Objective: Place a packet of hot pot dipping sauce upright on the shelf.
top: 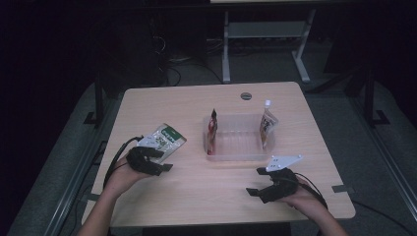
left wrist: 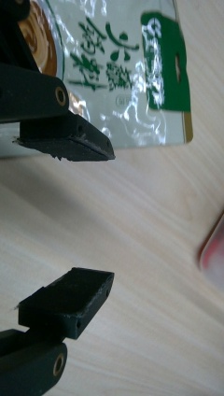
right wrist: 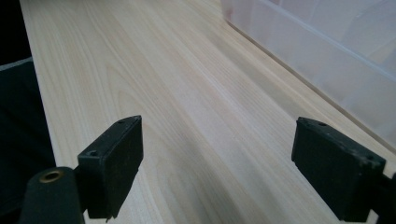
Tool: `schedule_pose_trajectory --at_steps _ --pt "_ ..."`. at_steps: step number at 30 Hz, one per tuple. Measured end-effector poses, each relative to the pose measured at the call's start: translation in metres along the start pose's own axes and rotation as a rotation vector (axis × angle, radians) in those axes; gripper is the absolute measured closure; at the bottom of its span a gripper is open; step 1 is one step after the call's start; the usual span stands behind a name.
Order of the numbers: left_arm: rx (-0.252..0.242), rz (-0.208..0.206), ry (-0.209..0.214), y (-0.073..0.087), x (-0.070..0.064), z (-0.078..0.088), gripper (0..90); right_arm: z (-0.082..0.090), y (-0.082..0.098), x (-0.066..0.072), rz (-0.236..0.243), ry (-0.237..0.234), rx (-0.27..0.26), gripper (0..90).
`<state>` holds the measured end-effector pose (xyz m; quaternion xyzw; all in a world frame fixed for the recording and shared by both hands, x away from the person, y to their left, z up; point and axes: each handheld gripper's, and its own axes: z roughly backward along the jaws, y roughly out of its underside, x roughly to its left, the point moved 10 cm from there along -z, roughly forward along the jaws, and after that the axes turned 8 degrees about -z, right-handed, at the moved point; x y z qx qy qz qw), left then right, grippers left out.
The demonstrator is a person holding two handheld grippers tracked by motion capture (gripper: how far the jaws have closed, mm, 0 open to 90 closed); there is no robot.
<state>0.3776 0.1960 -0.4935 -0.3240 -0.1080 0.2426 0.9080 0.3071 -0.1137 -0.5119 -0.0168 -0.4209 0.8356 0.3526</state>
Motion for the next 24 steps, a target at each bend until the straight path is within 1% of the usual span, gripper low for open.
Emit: schedule_pose_trajectory --at_steps 1,2,4,6,7,10,11,13,14,15,16,17,18,19,21,22,23,24 --pt "-0.005 -0.004 -0.009 0.0 0.004 0.001 34.1 0.0 0.0 -0.001 0.003 0.002 0.0 16.1" --pt "-0.009 0.011 -0.007 -0.001 0.006 0.002 33.4 0.0 0.0 -0.001 0.002 0.004 -0.001 16.0" --pt "0.003 0.013 -0.015 0.001 0.012 0.004 31.5 0.0 0.0 -0.001 0.001 0.005 -0.003 16.1" --pt "0.004 0.013 -0.029 0.0 0.02 0.006 29.8 0.0 0.0 -0.002 0.003 0.006 -0.002 16.0" --pt "-0.001 0.021 -0.035 -0.001 0.023 0.007 29.3 0.0 0.0 -0.002 0.004 0.007 -0.001 16.1" --pt "0.027 0.011 -0.078 0.0 0.04 0.009 27.3 0.0 0.0 -0.003 0.009 0.011 -0.001 16.1" --pt "0.024 0.014 -0.089 -0.001 0.044 0.009 26.1 0.0 0.0 -0.003 0.008 0.011 0.0 16.1" --pt "0.027 0.023 -0.097 0.0 0.055 0.01 24.5 0.0 0.001 -0.003 0.001 0.012 0.003 16.1" --pt "0.033 0.029 -0.1 0.001 0.057 0.009 23.3 0.0 0.001 -0.003 -0.001 0.013 0.004 16.1" --pt "0.041 0.02 -0.105 0.002 0.061 0.009 21.9 0.0 0.001 -0.003 -0.001 0.013 0.004 16.1" --pt "0.042 0.034 -0.107 0.003 0.063 0.009 20.5 0.0 0.001 -0.003 0.001 0.014 0.004 16.2" --pt "0.04 0.026 -0.117 0.004 0.068 0.008 19.4 0.0 0.001 -0.003 0.001 0.014 0.004 16.2" --pt "0.033 0.032 -0.117 0.004 0.07 0.008 18.3 0.0 0.001 -0.004 0.001 0.015 0.003 16.2" --pt "0.027 0.049 -0.11 0.005 0.073 0.007 17.2 0.0 0.001 -0.004 0.001 0.016 0.002 16.3" --pt "0.032 0.062 -0.108 0.01 0.079 0.004 14.6 0.001 0.001 -0.004 0.005 0.021 0.004 16.3" --pt "0.04 0.062 -0.114 0.013 0.082 0.003 14.0 0.001 0.001 -0.004 0.002 0.022 0.005 16.3" --pt "0.041 0.075 -0.132 0.016 0.086 0.001 13.8 0.001 0.001 -0.005 0.003 0.023 0.005 16.3" --pt "0.049 0.078 -0.143 0.018 0.089 0.0 13.7 0.001 0.001 -0.005 0.002 0.024 0.004 16.3"
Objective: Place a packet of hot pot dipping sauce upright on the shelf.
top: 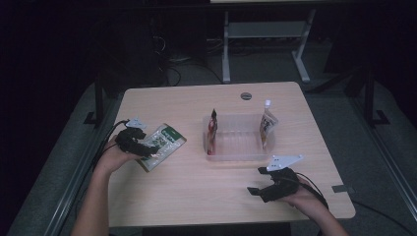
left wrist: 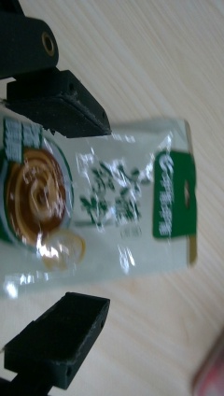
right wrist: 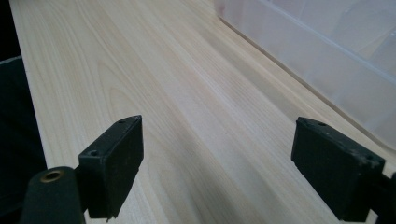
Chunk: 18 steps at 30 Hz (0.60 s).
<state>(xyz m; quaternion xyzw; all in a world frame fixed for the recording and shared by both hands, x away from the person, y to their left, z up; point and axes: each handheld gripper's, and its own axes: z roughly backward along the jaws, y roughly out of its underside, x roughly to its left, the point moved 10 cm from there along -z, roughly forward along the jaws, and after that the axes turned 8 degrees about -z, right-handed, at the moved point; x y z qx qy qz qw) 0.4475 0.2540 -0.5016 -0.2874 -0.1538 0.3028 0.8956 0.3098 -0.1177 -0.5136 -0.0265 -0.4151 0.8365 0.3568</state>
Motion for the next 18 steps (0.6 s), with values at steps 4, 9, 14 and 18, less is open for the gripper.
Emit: schedule_pose_trajectory --at_steps 4,9,14,18 --pt "0.018 0.006 -0.005 0.008 0.007 -0.004 13.5 0.0 0.0 -0.002 0.007 0.006 -0.001 16.5" --pt "0.056 0.018 -0.006 0.024 0.013 -0.013 13.3 -0.001 0.001 -0.002 0.007 0.011 0.004 16.5" --pt "0.04 0.048 0.034 0.032 0.014 -0.018 13.2 -0.001 0.001 -0.002 0.007 0.013 0.006 16.6" --pt "0.033 0.06 0.049 0.032 0.013 -0.021 13.1 -0.002 0.001 -0.002 0.01 0.013 0.011 16.5"
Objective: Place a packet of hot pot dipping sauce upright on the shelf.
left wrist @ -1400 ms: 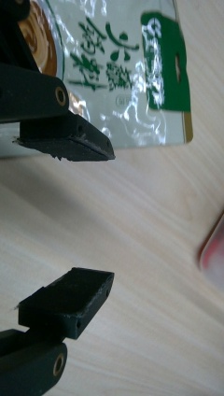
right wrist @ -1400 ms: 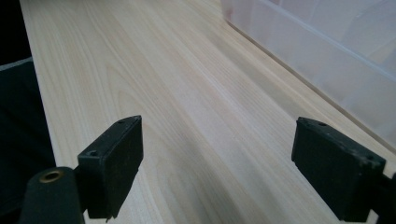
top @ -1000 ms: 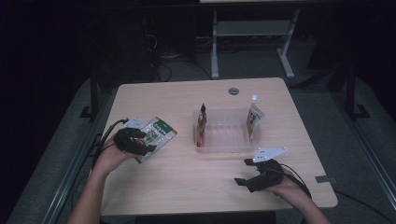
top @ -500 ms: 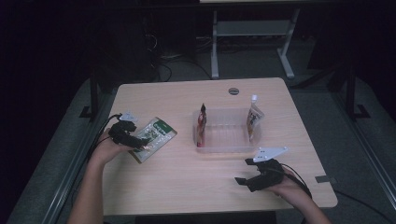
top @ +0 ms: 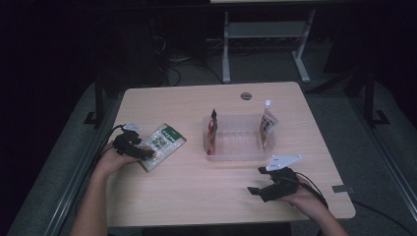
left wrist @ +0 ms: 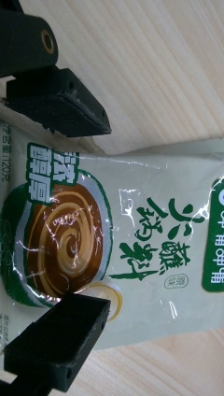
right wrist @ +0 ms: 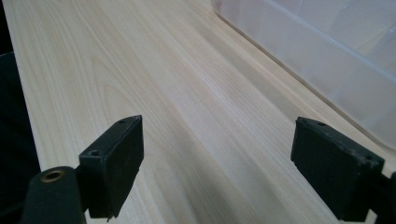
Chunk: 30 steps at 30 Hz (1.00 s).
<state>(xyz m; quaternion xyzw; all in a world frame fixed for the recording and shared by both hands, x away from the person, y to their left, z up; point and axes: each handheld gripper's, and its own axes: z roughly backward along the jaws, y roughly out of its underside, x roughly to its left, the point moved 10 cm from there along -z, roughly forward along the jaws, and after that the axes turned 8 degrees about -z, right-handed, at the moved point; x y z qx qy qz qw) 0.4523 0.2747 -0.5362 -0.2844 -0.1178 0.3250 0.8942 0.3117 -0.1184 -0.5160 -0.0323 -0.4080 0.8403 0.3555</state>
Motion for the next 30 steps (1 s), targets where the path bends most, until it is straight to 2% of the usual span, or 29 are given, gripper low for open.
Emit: schedule_pose_trajectory --at_steps 2,6,12,17,19,25,30 --pt "0.006 0.008 0.02 0.001 -0.003 -0.002 12.8 0.0 0.0 0.0 -0.001 0.0 0.001 16.6" --pt "0.026 -0.023 0.034 0.002 -0.008 -0.004 10.9 0.001 0.001 0.0 -0.004 0.002 0.004 16.8" --pt "0.044 -0.056 0.012 0.002 -0.009 -0.005 11.2 0.0 0.002 0.0 0.001 0.006 0.014 16.8" --pt "0.06 -0.061 -0.007 0.002 -0.012 -0.005 12.9 -0.001 0.003 0.0 0.002 0.009 0.02 16.8" --pt "0.048 -0.052 -0.016 0.002 -0.013 -0.005 14.0 -0.001 0.003 0.0 0.0 0.011 0.021 16.8" --pt "0.03 -0.035 -0.031 0.003 -0.009 0.001 29.8 -0.001 0.003 0.0 0.005 0.011 0.022 16.9" --pt "0.019 -0.027 -0.045 0.004 -0.005 0.005 52.1 -0.001 0.003 0.001 -0.002 0.01 0.025 17.0"
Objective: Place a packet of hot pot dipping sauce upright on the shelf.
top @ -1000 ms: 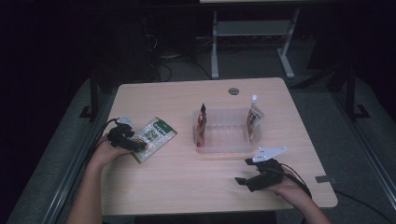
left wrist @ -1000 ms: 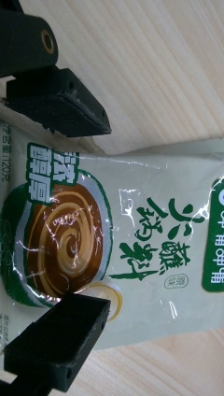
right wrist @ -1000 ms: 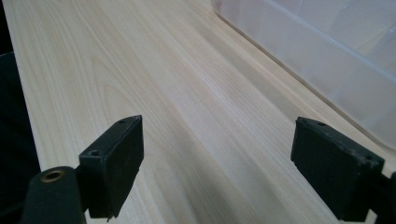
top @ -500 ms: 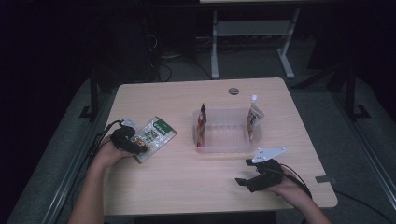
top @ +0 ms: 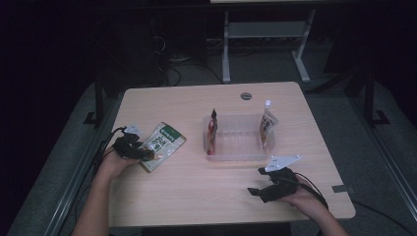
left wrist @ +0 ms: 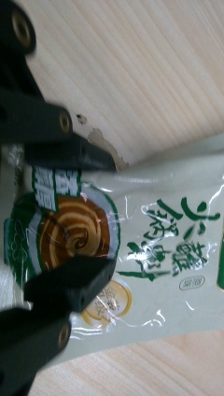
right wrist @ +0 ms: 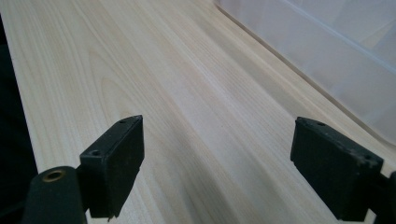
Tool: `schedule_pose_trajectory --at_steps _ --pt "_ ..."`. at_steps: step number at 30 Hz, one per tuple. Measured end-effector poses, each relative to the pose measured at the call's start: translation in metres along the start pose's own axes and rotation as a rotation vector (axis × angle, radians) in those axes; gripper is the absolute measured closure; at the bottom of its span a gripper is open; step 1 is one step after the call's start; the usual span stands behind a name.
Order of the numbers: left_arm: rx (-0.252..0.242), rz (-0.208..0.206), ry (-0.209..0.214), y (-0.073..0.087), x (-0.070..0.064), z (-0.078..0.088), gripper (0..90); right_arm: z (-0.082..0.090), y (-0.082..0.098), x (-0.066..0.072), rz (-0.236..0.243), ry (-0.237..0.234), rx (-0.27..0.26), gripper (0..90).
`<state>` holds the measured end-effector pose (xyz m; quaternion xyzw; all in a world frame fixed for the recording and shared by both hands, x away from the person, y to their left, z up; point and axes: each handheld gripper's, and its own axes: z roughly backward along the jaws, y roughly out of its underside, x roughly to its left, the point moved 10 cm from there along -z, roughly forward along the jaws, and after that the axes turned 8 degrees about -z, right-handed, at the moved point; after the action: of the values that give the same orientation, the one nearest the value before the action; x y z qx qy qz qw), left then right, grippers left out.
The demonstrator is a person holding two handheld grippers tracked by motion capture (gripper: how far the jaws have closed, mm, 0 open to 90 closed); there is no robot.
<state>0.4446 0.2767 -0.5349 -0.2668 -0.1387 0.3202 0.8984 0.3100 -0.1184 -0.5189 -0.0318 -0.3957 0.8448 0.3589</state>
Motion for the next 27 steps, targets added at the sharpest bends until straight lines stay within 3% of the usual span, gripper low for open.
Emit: schedule_pose_trajectory --at_steps 4,6,8,13,17,18,22,27 --pt "0.002 -0.006 -0.024 0.0 0.001 0.002 76.0 -0.001 0.0 0.0 0.0 -0.01 -0.001 16.8" --pt "0.009 -0.016 -0.036 -0.001 0.002 0.002 81.4 0.0 0.001 0.002 -0.022 -0.037 0.013 16.7" --pt "-0.002 0.002 -0.028 -0.001 0.001 0.003 84.9 0.001 0.0 0.002 -0.035 -0.05 0.022 15.3" --pt "-0.048 0.063 0.002 -0.003 0.003 0.004 88.9 0.003 -0.001 0.004 -0.026 -0.05 0.039 13.5" --pt "-0.064 0.068 0.017 -0.005 0.003 0.009 89.7 0.004 0.0 0.004 -0.038 -0.023 0.059 13.3" --pt "-0.079 0.079 0.021 -0.007 0.002 0.01 89.7 0.006 -0.001 0.005 -0.037 -0.036 0.058 13.2" --pt "-0.102 0.058 0.028 -0.011 -0.001 0.021 89.9 0.01 -0.004 0.004 -0.044 -0.02 0.035 14.9" --pt "-0.156 0.064 0.05 -0.02 -0.008 0.037 90.0 0.014 -0.006 0.003 -0.033 -0.019 0.005 21.6"
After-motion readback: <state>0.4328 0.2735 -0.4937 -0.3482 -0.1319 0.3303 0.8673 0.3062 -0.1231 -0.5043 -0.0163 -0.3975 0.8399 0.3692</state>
